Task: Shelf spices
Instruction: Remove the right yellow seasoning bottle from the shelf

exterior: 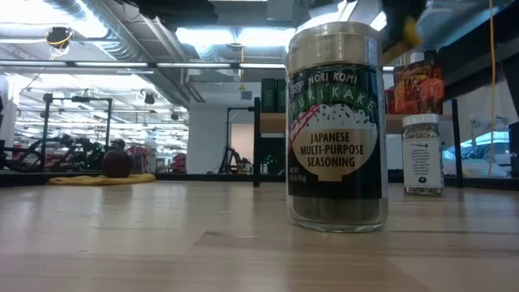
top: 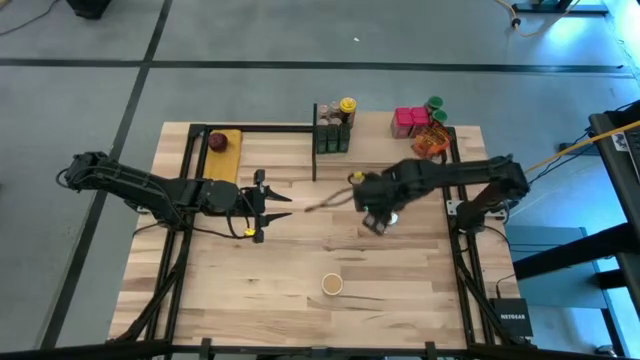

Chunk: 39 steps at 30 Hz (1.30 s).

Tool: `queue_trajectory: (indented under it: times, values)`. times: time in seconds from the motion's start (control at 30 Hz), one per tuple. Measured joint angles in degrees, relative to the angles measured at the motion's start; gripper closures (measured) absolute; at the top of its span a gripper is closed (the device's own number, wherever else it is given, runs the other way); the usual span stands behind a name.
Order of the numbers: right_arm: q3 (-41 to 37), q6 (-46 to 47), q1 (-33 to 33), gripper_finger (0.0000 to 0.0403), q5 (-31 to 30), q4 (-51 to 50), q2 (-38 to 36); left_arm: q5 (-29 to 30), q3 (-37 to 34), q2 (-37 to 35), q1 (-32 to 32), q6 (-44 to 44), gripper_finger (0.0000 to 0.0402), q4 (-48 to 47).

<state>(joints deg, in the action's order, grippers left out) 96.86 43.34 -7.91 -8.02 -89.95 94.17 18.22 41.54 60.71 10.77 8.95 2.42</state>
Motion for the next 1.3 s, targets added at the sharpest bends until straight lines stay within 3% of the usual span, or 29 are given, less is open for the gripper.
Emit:
queue_trajectory:
  times: [0.33, 0.5, 0.63, 0.73, 0.87, 1.07, 1.3]
  values:
    - [-0.6, 12.2, -8.4, 0.0167, 21.2, 0.0, -0.5, 0.0, 0.0, 0.0, 0.0, -0.2, 0.0251, 0.0]
    - [-3.1, 18.0, -11.0, 0.0167, 28.6, 1.5, -0.1, 0.0, 0.0, 0.0, 0.0, -0.4, 0.0251, 0.0]
    - [-8.2, 17.2, -11.4, 0.0167, 33.0, 9.7, 2.3, 0.0, 0.0, 0.0, 0.0, -1.0, 0.0251, 0.0]
    - [-12.1, 14.6, -11.3, 0.0167, 39.9, 17.3, 5.4, 0.0, 0.0, 0.0, 0.0, -0.9, 0.0251, 0.0]
    - [-15.0, 11.3, -10.3, 0.0167, 45.6, 17.2, 10.0, 0.0, 0.0, 0.0, 0.0, -0.8, 0.0251, 0.0]
    - [-16.5, 6.3, -7.3, 0.0166, 49.0, 18.2, 15.2, 0.0, 0.0, 0.0, 0.0, -0.7, 0.0251, 0.2]
    - [-16.4, 2.8, -4.2, 0.0148, 46.9, 20.6, 16.3, 0.0, 0.0, 0.0, 0.0, -0.6, 0.0251, 0.2]
